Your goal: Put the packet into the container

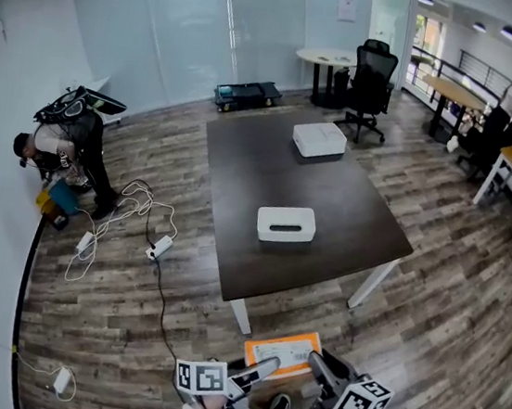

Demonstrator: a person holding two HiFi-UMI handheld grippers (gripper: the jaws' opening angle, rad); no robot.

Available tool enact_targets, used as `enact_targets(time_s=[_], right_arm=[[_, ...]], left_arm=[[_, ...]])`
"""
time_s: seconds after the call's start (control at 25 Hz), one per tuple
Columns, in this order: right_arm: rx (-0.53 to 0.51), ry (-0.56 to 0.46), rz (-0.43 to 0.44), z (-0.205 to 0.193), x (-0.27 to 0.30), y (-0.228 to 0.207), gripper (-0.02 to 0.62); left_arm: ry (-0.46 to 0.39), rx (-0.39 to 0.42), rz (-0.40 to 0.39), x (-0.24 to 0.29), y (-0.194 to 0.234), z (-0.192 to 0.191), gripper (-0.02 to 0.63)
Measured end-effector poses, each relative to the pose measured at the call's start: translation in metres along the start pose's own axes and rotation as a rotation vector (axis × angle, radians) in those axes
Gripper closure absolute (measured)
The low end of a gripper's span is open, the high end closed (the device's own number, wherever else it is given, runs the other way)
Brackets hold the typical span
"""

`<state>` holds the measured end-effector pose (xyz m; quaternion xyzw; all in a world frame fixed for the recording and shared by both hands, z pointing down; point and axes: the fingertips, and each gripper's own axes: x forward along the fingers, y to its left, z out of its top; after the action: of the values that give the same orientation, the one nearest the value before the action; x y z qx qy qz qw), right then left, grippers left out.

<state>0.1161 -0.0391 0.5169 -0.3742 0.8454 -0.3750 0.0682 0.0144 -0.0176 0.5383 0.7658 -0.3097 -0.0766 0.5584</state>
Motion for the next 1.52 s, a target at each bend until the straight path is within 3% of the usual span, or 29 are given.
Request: enact_targets(time_s=[0.4,0.64,1.08,1.28,1.52], right_arm=[[0.07,-0.037,0.025,0.042,0.028,-0.032,0.511],[0.092,-0.041,-0.003,0.062,0.054,-0.054,0.514],[0.138,-0.087,-0.02,0.111,0.135,-0.077,0.515],[0.13,-0.122,-0.039,0.137,0.169,-0.079,0.518],[0.135,-0.114,-0.086,0.14,0.199,-0.092,0.52]], left_arm=[[-0.027,-0.009,-0.034,0.037,0.003,0.041,0.288],[-0.011,-0.025,-0.05,0.061,0.013,0.075,0.288],[0.028,-0.019,-0.082,0.096,0.037,0.169,0.275],[0.029,0.014,-0.051,0.107,0.05,0.211,0.235],[0.044,-0.002,-0.025,0.114,0.077,0.239,0.231]])
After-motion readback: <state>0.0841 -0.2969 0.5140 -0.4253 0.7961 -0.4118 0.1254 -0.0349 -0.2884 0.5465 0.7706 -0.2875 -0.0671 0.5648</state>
